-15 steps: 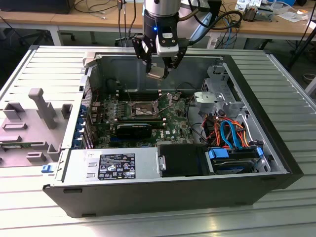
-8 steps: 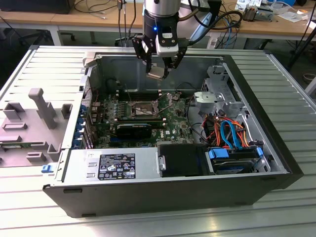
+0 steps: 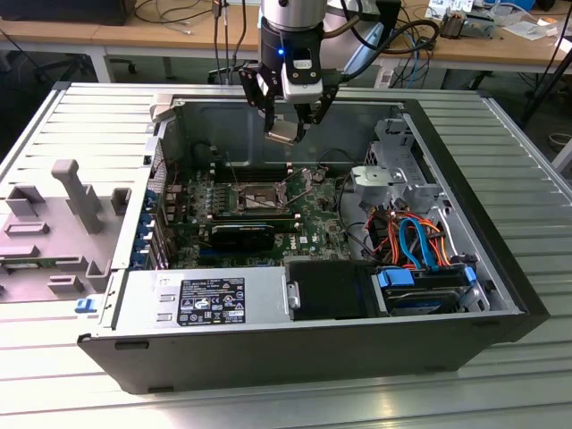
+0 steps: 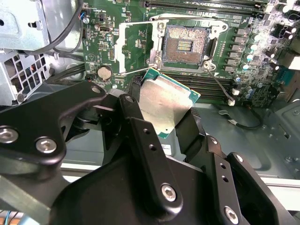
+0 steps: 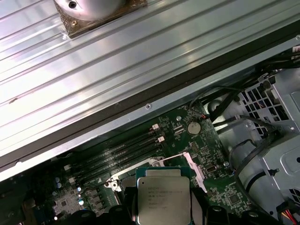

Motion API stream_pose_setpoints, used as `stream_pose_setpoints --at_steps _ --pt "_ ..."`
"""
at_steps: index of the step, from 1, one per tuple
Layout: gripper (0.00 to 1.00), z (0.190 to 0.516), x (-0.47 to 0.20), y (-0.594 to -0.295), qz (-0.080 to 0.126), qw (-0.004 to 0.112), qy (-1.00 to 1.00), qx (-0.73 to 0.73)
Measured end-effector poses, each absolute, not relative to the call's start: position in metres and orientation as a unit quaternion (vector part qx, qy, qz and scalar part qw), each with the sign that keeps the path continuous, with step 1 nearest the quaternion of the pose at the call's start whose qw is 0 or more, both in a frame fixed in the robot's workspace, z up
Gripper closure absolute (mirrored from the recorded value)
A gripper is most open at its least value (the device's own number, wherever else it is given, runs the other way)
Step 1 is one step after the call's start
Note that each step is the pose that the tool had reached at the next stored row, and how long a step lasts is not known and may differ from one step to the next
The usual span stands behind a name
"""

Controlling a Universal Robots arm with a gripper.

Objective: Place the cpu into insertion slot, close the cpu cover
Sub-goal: 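Close the cpu cover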

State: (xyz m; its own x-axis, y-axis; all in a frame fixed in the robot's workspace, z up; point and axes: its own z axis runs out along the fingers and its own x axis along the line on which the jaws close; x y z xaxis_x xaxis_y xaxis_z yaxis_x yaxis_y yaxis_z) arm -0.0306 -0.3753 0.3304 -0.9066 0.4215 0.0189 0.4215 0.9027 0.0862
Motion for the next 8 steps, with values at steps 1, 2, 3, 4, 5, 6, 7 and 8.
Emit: stream_pose_setpoints --at_steps 1,2,3,4,5,6,7,8 --pt "0.45 0.3304 -0.0306 -0.3752 0.044 0.0 0.975 0.216" --pt "0.45 0.3304 -0.0306 -0.3753 0.044 0.0 0.975 0.217" --pt "0.45 0.3304 -0.0306 -0.3753 0.044 0.0 0.975 0.217" --pt "0.45 0.3304 -0.0306 -0.3753 0.044 0.0 0.975 0.217" --pt "0.45 0.3304 -0.0306 -0.3753 0.044 0.0 0.975 0.218" --pt "0.45 0.3304 -0.0306 -0.3752 0.044 0.0 0.975 0.218" --pt "0.45 0.3304 -0.0306 -0.3753 0.044 0.0 0.975 0.218" --pt "0.45 0.3304 -0.0306 -0.3752 0.044 0.0 0.975 0.219"
